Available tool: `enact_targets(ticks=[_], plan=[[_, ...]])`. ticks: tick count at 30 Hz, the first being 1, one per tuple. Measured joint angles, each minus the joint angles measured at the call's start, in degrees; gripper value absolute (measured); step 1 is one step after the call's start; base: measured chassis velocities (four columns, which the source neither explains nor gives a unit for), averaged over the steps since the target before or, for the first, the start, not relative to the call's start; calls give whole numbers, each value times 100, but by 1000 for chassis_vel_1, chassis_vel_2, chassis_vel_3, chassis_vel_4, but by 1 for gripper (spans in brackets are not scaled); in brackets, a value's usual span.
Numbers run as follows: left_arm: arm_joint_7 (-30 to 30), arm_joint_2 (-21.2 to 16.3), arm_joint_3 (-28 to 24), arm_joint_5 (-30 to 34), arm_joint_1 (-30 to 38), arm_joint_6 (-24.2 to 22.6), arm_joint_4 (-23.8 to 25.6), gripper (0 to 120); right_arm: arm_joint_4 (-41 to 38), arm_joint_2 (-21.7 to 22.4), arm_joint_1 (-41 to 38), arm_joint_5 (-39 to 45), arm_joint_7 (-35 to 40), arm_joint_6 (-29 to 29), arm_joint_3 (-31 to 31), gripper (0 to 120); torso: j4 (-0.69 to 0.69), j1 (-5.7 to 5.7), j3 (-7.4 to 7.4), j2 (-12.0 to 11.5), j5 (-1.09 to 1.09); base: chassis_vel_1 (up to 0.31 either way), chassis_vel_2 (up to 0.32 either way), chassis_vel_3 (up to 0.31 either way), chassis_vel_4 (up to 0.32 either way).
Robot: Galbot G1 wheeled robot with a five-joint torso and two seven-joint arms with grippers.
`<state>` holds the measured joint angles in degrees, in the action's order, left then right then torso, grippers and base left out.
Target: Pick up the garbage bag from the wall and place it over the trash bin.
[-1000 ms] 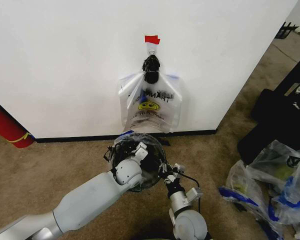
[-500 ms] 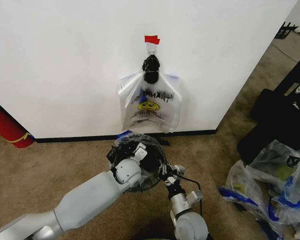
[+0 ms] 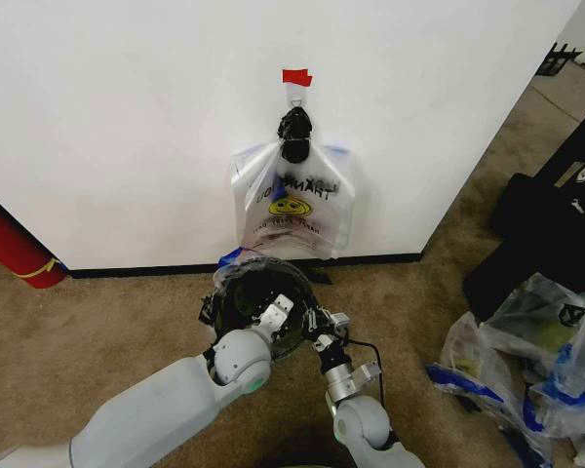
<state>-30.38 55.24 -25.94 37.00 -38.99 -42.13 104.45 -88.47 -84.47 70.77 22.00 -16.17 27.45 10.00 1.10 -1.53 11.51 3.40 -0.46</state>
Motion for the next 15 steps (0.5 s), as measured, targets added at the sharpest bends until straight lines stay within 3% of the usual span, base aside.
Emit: enact_targets(ticks=[6,15], plan=[[37,48,-2,-38,-1,0,-184,0,59,4,49,-393,-321,369,28,0,0,0,0,0,0,0,0,0,0],[253,51,-11,-248,198,0,-689,0,-226,68,260,-396,-477,411,6,0,0,0,0,0,1,0,0,0,0]])
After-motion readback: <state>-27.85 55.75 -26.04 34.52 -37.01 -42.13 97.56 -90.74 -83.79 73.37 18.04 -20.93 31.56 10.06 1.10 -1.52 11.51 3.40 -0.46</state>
